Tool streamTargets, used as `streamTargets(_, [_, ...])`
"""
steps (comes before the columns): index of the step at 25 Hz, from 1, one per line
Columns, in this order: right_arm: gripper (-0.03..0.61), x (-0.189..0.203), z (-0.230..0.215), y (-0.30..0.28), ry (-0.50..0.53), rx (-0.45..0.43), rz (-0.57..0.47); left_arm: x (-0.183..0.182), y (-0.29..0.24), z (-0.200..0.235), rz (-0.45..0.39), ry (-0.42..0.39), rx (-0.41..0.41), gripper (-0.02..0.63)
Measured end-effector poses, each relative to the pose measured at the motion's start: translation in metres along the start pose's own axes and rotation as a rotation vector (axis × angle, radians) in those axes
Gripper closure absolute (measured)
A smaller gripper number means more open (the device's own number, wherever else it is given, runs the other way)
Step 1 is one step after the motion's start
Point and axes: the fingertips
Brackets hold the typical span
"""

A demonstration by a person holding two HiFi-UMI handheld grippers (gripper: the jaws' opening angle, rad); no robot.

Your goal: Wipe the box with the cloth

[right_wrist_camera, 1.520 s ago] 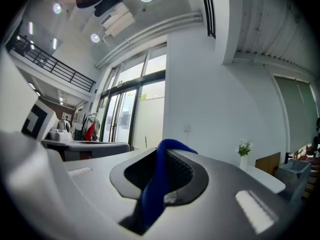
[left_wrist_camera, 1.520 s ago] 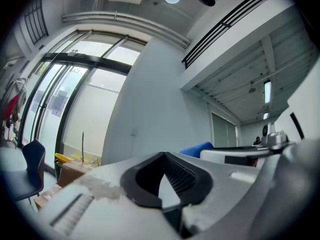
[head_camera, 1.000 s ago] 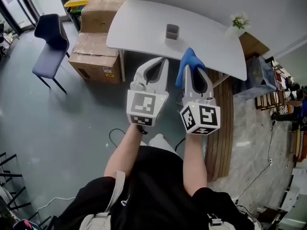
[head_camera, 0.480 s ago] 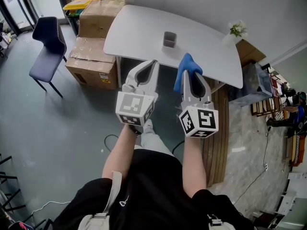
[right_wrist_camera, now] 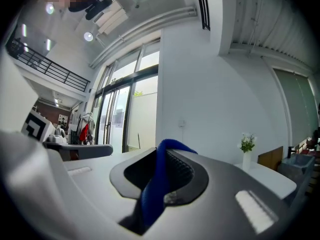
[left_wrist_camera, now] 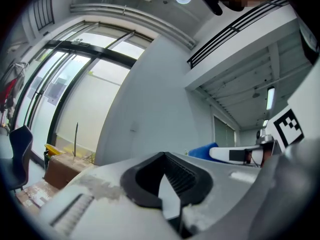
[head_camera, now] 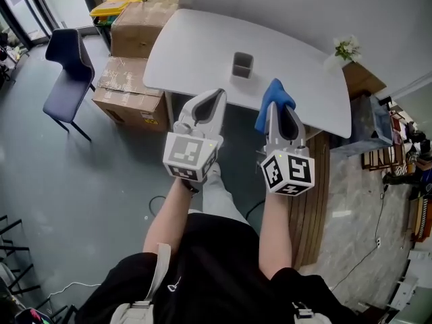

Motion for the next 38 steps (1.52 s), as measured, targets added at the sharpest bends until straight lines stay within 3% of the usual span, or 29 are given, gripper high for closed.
streamTargets(6, [0.526, 0.024, -0.053, -0.047, -0.036, 0.029, 0.047, 0.022, -0.062, 0.020, 0.018, 0.047, -0.043, 0.612])
streamTargets(12, [0.526, 0.040, -0.108, -0.116, -0.087, 0.028, 0.085, 0.043, -0.144, 0.033, 0.108, 0.007, -0.021, 0.612])
streamTargets(17, [0.526, 0.033, -0.144, -0.180, -0.112, -0.011, 0.083, 0.046, -0.206, 0.057, 0.166, -0.024, -0.040, 0.612])
streamTargets(21, [0.526, 0.016, -0.169, -0.217, -0.117, -0.042, 0.055, 0.031, -0.241, 0.073, 0.157, -0.028, -0.074, 0.612])
streamTargets(25, [0.526, 0.004, -0.178, -0.242, -0.117, -0.070, 0.035, 0.018, -0.260, 0.077, 0.133, -0.054, -0.089, 0.612])
streamTargets(31, [0.526, 0.007, -0.179, -0.268, -0.117, -0.116, 0.050, 0.017, -0.278, 0.084, 0.172, -0.119, -0.104, 0.612])
streamTargets(38, [0.526, 0.013, -0.175, -0.288, -0.140, -0.137, 0.058, 0.057, -0.293, 0.093, 0.326, -0.195, -0.035, 0.611])
Point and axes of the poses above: the fingertips, and each gripper's own axes: y backward along the fingers, z to its left, x out of its underside, and after that the axes turned 11 degrees about z, right-handed
